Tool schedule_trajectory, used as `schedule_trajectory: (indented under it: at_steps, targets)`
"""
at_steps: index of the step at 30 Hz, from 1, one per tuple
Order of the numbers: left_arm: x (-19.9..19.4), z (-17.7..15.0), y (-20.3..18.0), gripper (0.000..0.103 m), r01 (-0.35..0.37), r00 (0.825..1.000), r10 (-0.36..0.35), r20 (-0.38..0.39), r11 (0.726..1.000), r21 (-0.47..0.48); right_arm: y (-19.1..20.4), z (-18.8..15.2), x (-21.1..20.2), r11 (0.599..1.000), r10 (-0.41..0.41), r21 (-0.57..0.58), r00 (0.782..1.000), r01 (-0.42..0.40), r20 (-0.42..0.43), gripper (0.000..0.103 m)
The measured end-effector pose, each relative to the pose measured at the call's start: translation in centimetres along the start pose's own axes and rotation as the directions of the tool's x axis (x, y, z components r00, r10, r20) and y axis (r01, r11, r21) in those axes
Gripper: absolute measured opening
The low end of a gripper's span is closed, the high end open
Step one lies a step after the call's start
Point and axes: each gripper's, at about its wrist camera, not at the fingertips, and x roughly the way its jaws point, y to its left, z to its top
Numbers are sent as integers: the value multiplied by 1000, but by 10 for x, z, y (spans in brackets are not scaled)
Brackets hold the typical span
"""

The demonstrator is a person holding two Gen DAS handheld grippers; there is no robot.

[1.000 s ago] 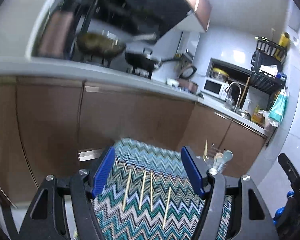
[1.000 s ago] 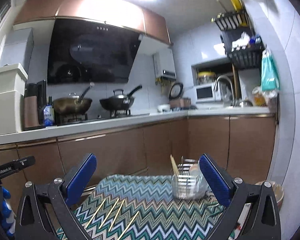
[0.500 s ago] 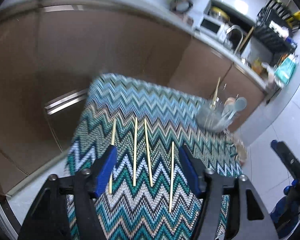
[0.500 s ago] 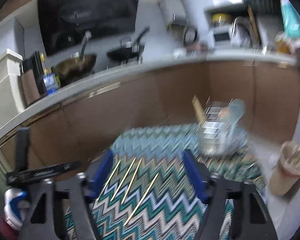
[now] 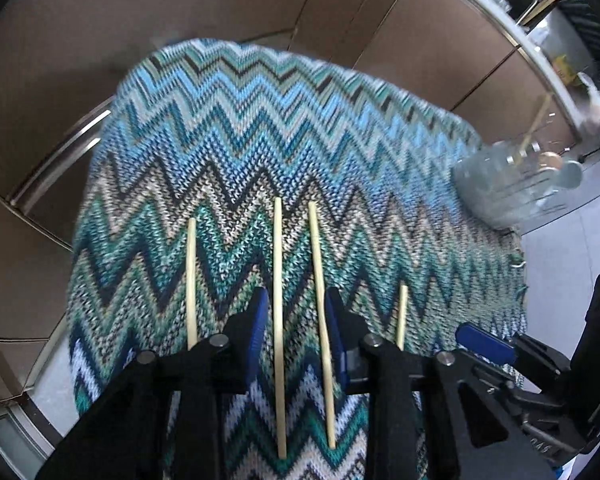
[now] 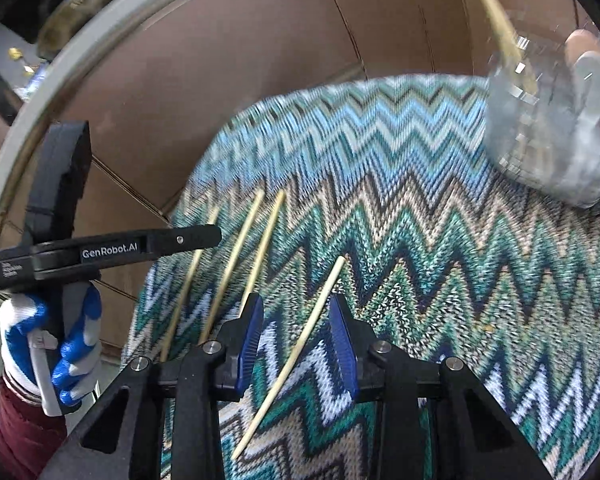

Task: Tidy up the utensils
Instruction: 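Grasp a bamboo chopstick with the left tool while the right tool grasps another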

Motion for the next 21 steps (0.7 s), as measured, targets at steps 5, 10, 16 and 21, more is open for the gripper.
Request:
schedule_trajectory:
  at_steps: [5, 10, 16, 21]
  targets:
    - [23, 11, -1, 21, -29, 998, 31, -61, 999, 30, -5, 10, 32, 999, -49, -7, 996, 48, -75, 33]
    - [39, 13, -1, 14, -56, 993, 61, -104, 997, 53, -6, 16, 54, 996, -86, -8, 988, 86, -129, 29]
    - [42, 11, -9, 11, -98, 990, 106, -92, 990, 97, -3, 16, 68, 994, -112, -22, 984, 110, -137, 11]
    - [47, 11, -18, 5, -100, 992, 107, -74, 991, 91, -4, 18, 74, 996, -88, 2, 988, 89, -124, 10]
